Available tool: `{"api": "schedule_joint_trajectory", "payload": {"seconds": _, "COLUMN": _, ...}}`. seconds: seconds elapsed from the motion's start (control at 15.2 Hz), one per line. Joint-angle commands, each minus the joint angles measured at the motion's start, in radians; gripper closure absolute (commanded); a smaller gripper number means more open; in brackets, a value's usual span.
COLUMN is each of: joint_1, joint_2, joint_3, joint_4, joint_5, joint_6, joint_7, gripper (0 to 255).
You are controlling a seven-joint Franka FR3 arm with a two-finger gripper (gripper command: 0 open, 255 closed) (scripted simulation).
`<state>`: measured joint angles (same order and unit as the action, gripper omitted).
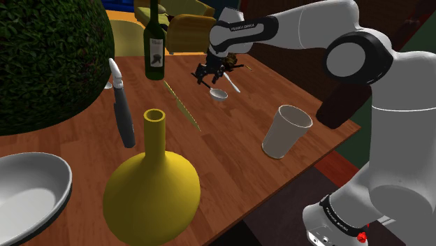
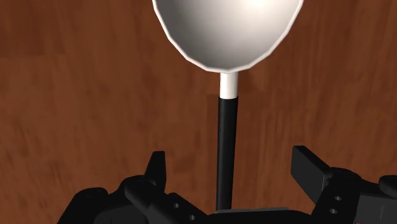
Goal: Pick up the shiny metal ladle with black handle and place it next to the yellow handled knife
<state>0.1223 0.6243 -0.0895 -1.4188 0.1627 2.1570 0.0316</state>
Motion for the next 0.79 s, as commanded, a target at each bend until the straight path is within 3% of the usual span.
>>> {"api": "schedule_joint_trajectory", "payload": {"seconds": 0.0, "joint_1": 0.000, "joint_2": 0.000, "joint_3": 0.000, "joint_4": 0.000, "joint_5": 0.000, "joint_6": 0.000, "joint_7": 0.000, "gripper": 0}}
{"api": "schedule_joint_trajectory", "payload": {"seconds": 0.26, "joint_1": -0.003, "joint_2": -0.062, "joint_3": -0.006, "joint_4": 0.026, "joint_5": -0.008, "joint_6": -0.089, "joint_7": 0.005, "gripper": 0}}
{"api": "schedule_joint_trajectory", "payload": {"seconds": 0.73, "joint_1": -0.003, "joint_2": -0.062, "joint_3": -0.006, "joint_4": 0.026, "joint_5": -0.008, "joint_6": -0.089, "joint_7": 0.005, "gripper": 0}}
